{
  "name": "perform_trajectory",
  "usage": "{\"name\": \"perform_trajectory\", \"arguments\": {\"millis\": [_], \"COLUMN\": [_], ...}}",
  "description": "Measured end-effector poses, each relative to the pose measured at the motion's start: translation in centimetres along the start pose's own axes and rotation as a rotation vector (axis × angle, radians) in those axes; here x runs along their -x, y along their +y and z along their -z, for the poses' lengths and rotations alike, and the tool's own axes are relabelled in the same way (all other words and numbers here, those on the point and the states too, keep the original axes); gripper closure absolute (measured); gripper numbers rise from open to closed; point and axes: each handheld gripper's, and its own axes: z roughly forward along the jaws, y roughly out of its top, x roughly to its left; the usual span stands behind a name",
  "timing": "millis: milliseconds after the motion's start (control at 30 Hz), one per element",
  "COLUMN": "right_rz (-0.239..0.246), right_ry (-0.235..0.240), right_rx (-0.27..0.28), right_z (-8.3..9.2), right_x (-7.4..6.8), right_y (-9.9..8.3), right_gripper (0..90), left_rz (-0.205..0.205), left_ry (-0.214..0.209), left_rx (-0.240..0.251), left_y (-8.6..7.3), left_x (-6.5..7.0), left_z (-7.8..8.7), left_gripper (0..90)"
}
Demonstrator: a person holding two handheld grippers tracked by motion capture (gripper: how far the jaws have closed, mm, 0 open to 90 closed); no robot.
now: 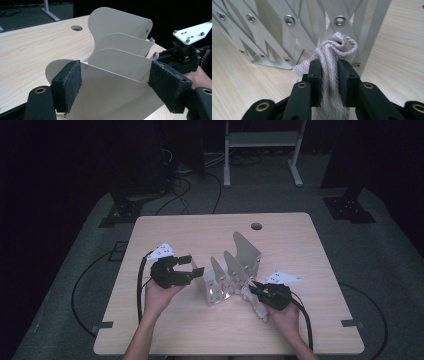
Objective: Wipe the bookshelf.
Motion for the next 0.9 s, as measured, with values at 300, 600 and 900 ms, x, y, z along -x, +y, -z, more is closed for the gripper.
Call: {"name": "perform_trajectory", "arguments": {"millis": [300, 600, 900], "right_rz": [-0.033, 0.014, 0.029], "right_ry": [-0.057, -0.019, -0.022], "right_rx": [0.003, -0.010, -0.010], "right_z": [1.0, -0.1, 0.1], "right_x": [1.7, 0.7, 0.7], "right_y": [-0.2, 0.0, 0.5], "right_gripper": [73.1, 73.1, 73.1], "left_rz": [0.006, 0.009, 0.009], "left_ry": [-0.002, -0.003, -0.004], "left_rx": [0.001, 0.000, 0.000], "left_y": [0.0, 0.0, 0.0], "left_x": [0.1, 0.0, 0.0], "left_z": [0.0, -0.1, -0.1], "left_gripper": [25.7, 25.7, 25.7]}}
